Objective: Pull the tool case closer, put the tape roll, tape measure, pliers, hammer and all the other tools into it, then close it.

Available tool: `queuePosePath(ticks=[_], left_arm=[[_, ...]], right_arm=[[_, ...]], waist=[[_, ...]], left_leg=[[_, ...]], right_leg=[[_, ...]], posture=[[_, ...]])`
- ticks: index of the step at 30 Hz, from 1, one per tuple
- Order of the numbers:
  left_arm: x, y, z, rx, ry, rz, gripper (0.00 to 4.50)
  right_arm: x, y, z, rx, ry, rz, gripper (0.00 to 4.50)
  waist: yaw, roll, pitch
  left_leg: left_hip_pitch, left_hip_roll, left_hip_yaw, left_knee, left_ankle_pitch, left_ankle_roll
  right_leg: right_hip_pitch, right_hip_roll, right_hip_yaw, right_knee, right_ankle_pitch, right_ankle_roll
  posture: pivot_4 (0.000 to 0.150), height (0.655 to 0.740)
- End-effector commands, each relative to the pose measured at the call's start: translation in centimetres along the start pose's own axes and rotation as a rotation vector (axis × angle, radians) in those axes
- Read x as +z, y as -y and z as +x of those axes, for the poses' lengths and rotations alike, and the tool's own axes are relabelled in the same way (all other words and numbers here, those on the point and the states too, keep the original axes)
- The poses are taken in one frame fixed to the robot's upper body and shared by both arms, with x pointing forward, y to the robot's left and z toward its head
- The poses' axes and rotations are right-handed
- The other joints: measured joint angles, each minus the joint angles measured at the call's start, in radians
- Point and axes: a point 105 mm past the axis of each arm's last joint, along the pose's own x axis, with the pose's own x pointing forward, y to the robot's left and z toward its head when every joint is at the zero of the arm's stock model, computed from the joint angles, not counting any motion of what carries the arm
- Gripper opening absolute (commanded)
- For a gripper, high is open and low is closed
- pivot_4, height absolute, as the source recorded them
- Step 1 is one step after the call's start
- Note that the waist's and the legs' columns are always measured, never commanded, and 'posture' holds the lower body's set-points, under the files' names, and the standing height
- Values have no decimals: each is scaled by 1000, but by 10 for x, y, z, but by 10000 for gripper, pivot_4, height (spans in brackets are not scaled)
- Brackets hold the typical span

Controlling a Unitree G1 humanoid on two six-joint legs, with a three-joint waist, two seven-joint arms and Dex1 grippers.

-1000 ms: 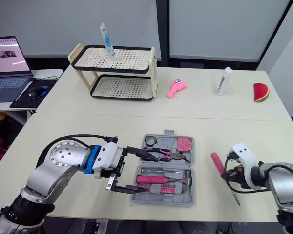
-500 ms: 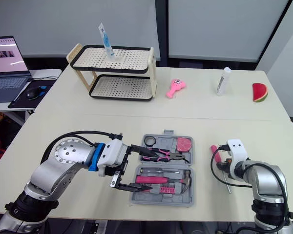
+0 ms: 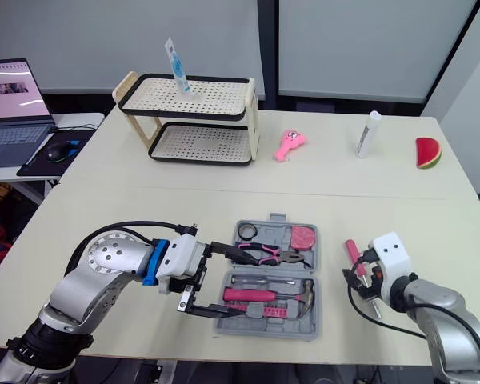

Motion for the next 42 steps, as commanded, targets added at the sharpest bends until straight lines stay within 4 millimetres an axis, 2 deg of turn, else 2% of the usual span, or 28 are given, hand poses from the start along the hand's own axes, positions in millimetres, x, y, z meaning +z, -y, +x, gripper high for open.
queuePosePath(ticks=[1, 8, 15, 18, 21, 23, 29, 32, 35, 37, 42], left_arm=[[7, -1, -2, 7, 26, 19, 45000], [16, -2, -2, -5, 74, -3, 45000], [16, -2, -5, 1, 78, 0, 45000], [14, 0, -7, 1, 69, -2, 45000], [13, 1, -8, 1, 62, -4, 45000], [12, 2, -8, 3, 59, -5, 45000], [11, 1, -9, 10, 52, -7, 45000], [10, 0, -12, 21, 42, -10, 45000], [8, -3, -22, 62, 19, -6, 45000], [6, -6, -33, 109, -1, -15, 45000], [-10, 1, -66, 157, -119, -77, 45000]], right_arm=[[2, 6, 0, -78, 111, -33, 44885], [-15, 6, 15, -90, 139, 20, 44885], [-29, 10, 27, -116, 107, 64, 44885], [-34, 8, 31, -111, 96, 82, 38996], [-35, 5, 32, -110, 93, 91, 28721], [-36, 4, 33, -110, 91, 92, 23903], [-37, 2, 31, -109, 96, 98, 13018], [-33, 1, 30, -100, 111, 71, 7097], [-23, 3, 23, -88, 135, 14, 6657], [-7, 1, 14, -51, 163, -72, 6657], [38, -34, -6, 199, 184, -365, 6657]], waist=[[0, 0, 0], [-3, 0, 0], [-1, 0, 0], [-2, 0, 0], [-2, 0, 0], [-1, 0, 0], [-1, 0, 0], [-1, 0, 0], [-1, 1, 0], [-2, 1, 0], [-17, 2, 1]], left_leg=[[1, 0, 0, 0, 0, 0], [3, 0, 0, 0, 0, 0], [3, 0, 0, -1, 0, 0], [2, 0, 0, -1, 0, 0], [3, 0, 0, -1, 0, 0], [2, 0, 0, -1, 0, 0], [2, 0, 0, -1, 0, 0], [3, 0, 0, -1, 0, 0], [3, 0, 0, -1, 0, 0], [2, 0, 0, -1, 0, 0], [3, 1, 1, -1, 0, 0]], right_leg=[[1, 0, 0, 0, 0, 0], [3, 0, 1, -1, 0, 0], [3, 0, 1, -2, 0, 0], [2, 0, 1, -2, 0, 0], [2, 0, 1, -2, 0, 0], [2, 0, 1, -2, 0, 0], [2, 0, 1, -2, 0, 0], [2, 0, 1, -2, 0, 0], [2, 0, 1, -2, 0, 0], [2, 0, 1, -2, 0, 0], [2, 1, 1, -2, 0, 0]], posture=[[1500, 7350], [1500, 7350], [1500, 7350], [1500, 7350], [1500, 7350], [1500, 7350], [1500, 7350], [1500, 7350], [1500, 7350], [1500, 7350], [1500, 7350]])
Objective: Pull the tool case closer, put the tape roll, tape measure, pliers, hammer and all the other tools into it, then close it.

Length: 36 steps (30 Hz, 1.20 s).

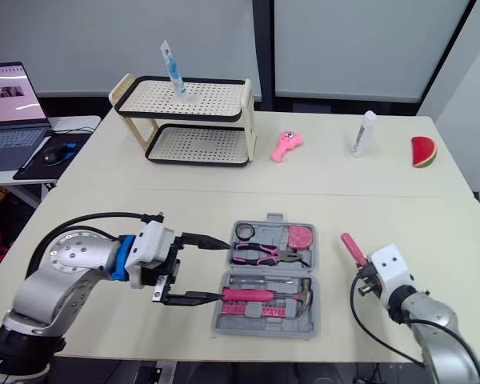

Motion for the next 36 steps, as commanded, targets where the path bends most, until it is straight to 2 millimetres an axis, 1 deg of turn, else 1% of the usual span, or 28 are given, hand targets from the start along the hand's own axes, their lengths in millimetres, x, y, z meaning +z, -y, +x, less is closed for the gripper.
queuePosePath(ticks=[1, 2, 4, 6, 7, 9, 11, 13, 14, 18, 21, 26, 33, 36], left_arm=[[-9, 4, -26, 2, -99, 0, 45000], [-13, 7, -33, -5, -136, -5, 45000], [-18, 10, -41, -11, -177, -5, 45000], [-21, 13, -46, -25, -204, -6, 45000], [-23, 18, -48, -36, -214, -7, 45000], [-25, 25, -50, -50, -222, -14, 45000], [-27, 31, -50, -74, -226, -9, 45000], [-31, 44, -52, -139, -245, 25, 45000], [-32, 48, -54, -159, -250, 37, 45000], [-35, 55, -58, -182, -249, 68, 45000], [-35, 61, -62, -206, -253, 67, 45000], [-34, 63, -64, -204, -256, 64, 45000], [-33, 62, -61, -187, -246, 57, 45000], [-33, 62, -61, -183, -242, 55, 45000]], right_arm=[[51, -26, -10, 206, 91, -194, 6657], [60, -33, -11, 265, 96, -262, 6657], [69, -45, -14, 366, 82, -348, 6657], [71, -59, -18, 470, 55, -390, 6657], [72, -73, -22, 561, 35, -423, 6657], [71, -92, -28, 691, 3, -474, 6656], [69, -106, -31, 764, -24, -503, 6656], [69, -125, -30, 830, -37, -499, 6656], [69, -131, -28, 843, -41, -503, 6656], [65, -152, -19, 884, -65, -502, 6656], [64, -163, -12, 889, -67, -500, 6656], [65, -173, 0, 873, -58, -480, 6656], [55, -182, 8, 867, -79, -455, 6656], [52, -184, 8, 878, -87, -442, 6656]], waist=[[-6, 0, 0], [-10, 0, 0], [-7, 1, 1], [2, 0, 0], [7, -1, 0], [12, -1, 1], [17, -1, 1], [16, -1, 1], [15, -1, 1], [15, -1, 1], [15, -1, 1], [14, -2, 1], [13, -2, 1], [13, -2, 1]], left_leg=[[0, 0, 0, 0, 0, 0], [0, 1, 0, 0, 0, 0], [0, 1, 0, -1, 0, 0], [-2, 1, -1, -1, 0, 0], [-2, 1, -1, -1, 0, 0], [-3, 1, 0, -1, 0, 0], [-4, 1, 0, -1, 0, 0], [-5, 1, 0, -1, 0, 0], [-6, 1, 0, -1, 0, 0], [-6, 1, 0, -2, 0, 0], [-7, 1, 0, -2, 0, 0], [-7, 1, 0, -1, 0, 0], [-7, 1, 0, -1, 0, 0], [-7, 1, 0, -1, 0, 0]], right_leg=[[0, 1, 0, 0, 0, 0], [0, 1, 0, 0, -1, -1], [-2, 1, 0, 0, -1, -2], [-3, 1, -1, 0, -1, -2], [-3, 1, -1, 0, -1, -2], [-3, 0, -1, -1, -1, -2], [-5, 0, -1, -1, -1, -2], [-5, 0, -2, -1, -1, -2], [-6, 0, -2, -1, -1, -3], [-7, 0, -1, -1, -2, -3], [-8, 0, -1, -2, -2, -3], [-9, 0, -2, -1, -2, -3], [-8, 0, -2, -1, -2, -3], [-8, 0, -2, 0, -2, -3]], posture=[[1500, 7350], [1500, 7350], [1500, 7350], [1500, 7350], [1500, 7350], [1500, 7350], [1500, 7350], [1500, 7350], [1500, 7350], [1500, 7350], [1500, 7350], [1500, 7350], [1500, 7350], [1500, 7350]])
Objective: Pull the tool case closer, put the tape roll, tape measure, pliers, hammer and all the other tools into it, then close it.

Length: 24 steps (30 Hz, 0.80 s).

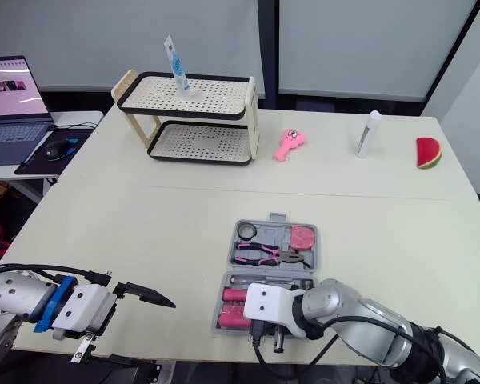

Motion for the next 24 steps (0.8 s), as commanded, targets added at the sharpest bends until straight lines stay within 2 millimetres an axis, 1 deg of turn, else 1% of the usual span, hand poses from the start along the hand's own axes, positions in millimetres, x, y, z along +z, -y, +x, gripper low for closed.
queuePosePath(ticks=[1, 9, 11, 14, 15, 17, 19, 21, 22, 24], left_arm=[[6, -2, -3, 21, 0, 28, 45000], [7, -4, -1, 29, 7, 27, 45000], [7, -4, -1, 30, 8, 27, 45000], [7, -5, 1, 33, 12, 26, 45000], [7, -5, 1, 34, 13, 25, 45000], [7, -6, 1, 35, 14, 24, 45000], [7, -6, 2, 38, 16, 22, 45000], [7, -7, 2, 40, 18, 21, 45000], [8, -7, 2, 41, 20, 20, 45000], [8, -8, 3, 42, 25, 18, 45000]], right_arm=[[7, -4, 1, 3, 38, -18, 6656], [6, -2, 8, -12, 35, -16, 6656], [8, 1, 7, -23, 47, -15, 13843], [18, 1, 1, -15, 87, -13, 20339], [21, 1, -2, -10, 99, -16, 23260], [25, -2, -9, 16, 119, -31, 27864], [28, -5, -17, 38, 140, -48, 27864], [28, -2, -19, 30, 153, -52, 27864], [26, -1, -18, 28, 145, -51, 24334], [21, 0, -13, 31, 133, -48, 20979]], waist=[[0, 0, 0], [0, 0, 0], [-1, 0, 0], [-1, 0, 0], [-1, 0, 0], [-1, 0, 0], [0, 0, 0], [-1, 0, 0], [-1, 0, 0], [-1, 0, 0]], left_leg=[[0, 0, 0, 0, 0, 0], [0, 0, 0, 1, 0, 0], [0, 0, 0, 0, 0, 0], [0, 0, -1, 0, 0, 0], [0, 0, -1, 0, 0, 0], [0, 0, -1, 1, 0, 0], [0, 0, -1, 1, 0, 0], [0, 0, -1, 1, 0, 0], [0, 0, -1, 1, 0, 0], [1, 0, -1, 1, 0, 0]], right_leg=[[0, 0, 0, 0, 0, 0], [0, 0, 0, 0, 0, 0], [0, 0, 0, 0, 0, 0], [0, 0, 0, 1, 0, 0], [0, 0, 0, 1, 0, 0], [0, 0, 0, 1, 0, 0], [0, 0, 0, 1, 0, 0], [0, 0, -1, 1, 0, 0], [1, 0, -1, 1, 0, 0], [1, 1, -1, 1, 0, 0]], posture=[[1500, 7350], [1500, 7350], [1500, 7350], [1500, 7350], [1500, 7350], [1500, 7350], [1500, 7350], [1500, 7350], [1500, 7350], [1500, 7350]])
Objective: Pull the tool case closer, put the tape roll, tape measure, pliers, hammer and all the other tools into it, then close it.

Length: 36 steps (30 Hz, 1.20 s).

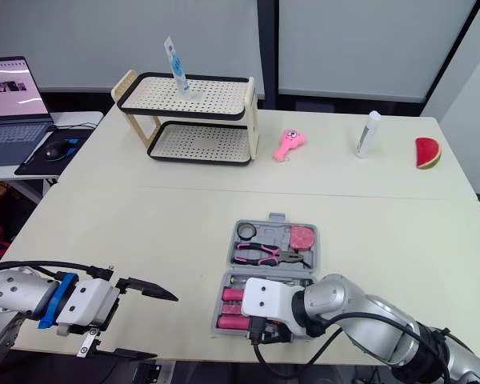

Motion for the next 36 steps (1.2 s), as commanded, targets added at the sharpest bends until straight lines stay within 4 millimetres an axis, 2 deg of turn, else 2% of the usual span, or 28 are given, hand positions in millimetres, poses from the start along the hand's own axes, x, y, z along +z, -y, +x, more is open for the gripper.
queuePosePath(ticks=[1, 9, 11, 14, 18, 19, 22, 24, 26, 28, 31, 36], left_arm=[[7, -1, 3, 0, 23, 22, 45000], [8, -2, 5, 10, 30, 13, 45000], [9, -1, 6, 14, 34, 9, 45000], [8, -1, 6, 18, 35, 0, 45000], [6, -2, 5, 40, 44, -28, 45000], [6, -5, 4, 69, 53, -60, 45000], [5, -16, 1, 150, 75, -157, 45000], [-1, -31, -3, 250, 71, -217, 45000], [-7, -49, -5, 365, 85, -253, 45000], [-10, -58, -4, 408, 102, -258, 45000], [-17, -69, 1, 413, 119, -251, 39716], [-42, -84, 13, 384, 82, -228, 23684]], right_arm=[[-1, -2, 4, 9, 16, -24, 18362], [-21, -2, 15, -2, -32, -7, 742], [-29, -1, 16, -9, -53, 14, 301], [-31, -2, 15, -9, -49, 26, 301], [-18, -4, 12, 10, 19, 2, 301], [-9, -4, 8, 15, 61, -6, 301], [10, -4, -4, 19, 160, -20, 301], [21, 6, -24, -38, 241, -16, 301], [15, 17, -47, -134, 253, -22, 301], [4, 21, -64, -190, 255, -31, 301], [-28, 27, -87, -268, 182, -19, 0], [-77, 41, -104, -364, 64, 107, 0]], waist=[[0, 0, 0], [0, 0, 0], [1, 0, 0], [1, 0, 0], [1, -1, 0], [0, -1, 0], [1, -1, 0], [3, -1, -1], [7, -1, -1], [8, -3, -2], [6, -6, -3], [-6, -6, -4]], left_leg=[[0, 0, 0, 0, 0, 0], [0, 0, 0, 0, 0, 0], [0, 0, 0, 0, 0, 0], [0, 0, 0, 0, 0, 0], [1, 0, 0, 0, 0, 0], [1, 0, 0, 0, 0, 0], [1, 0, 0, 1, 0, 0], [2, 0, 0, 1, 0, 0], [2, -1, -1, 1, 0, 0], [3, -1, -1, 2, 0, 0], [4, -1, -1, 2, 0, 0], [9, -1, 0, 1, 0, 0]], right_leg=[[0, 0, 0, 0, 0, 0], [0, 0, 0, 0, 0, 0], [0, 0, 0, 0, 0, 0], [1, 0, 0, 0, 0, 0], [1, 0, 0, 1, 0, 0], [1, 0, 0, 1, 0, 0], [1, 0, 0, 2, 0, 0], [1, 0, 0, 3, 0, 0], [1, 0, 0, 5, 0, 0], [3, -1, -1, 6, 0, 0], [4, -1, -2, 6, 0, 0], [7, 0, 1, 6, 0, 0]], posture=[[1500, 7350], [1500, 7350], [1500, 7350], [1500, 7350], [1500, 7350], [1500, 7350], [1500, 7350], [1500, 7350], [1500, 7350], [1500, 7350], [1500, 7350], [1500, 7350]])
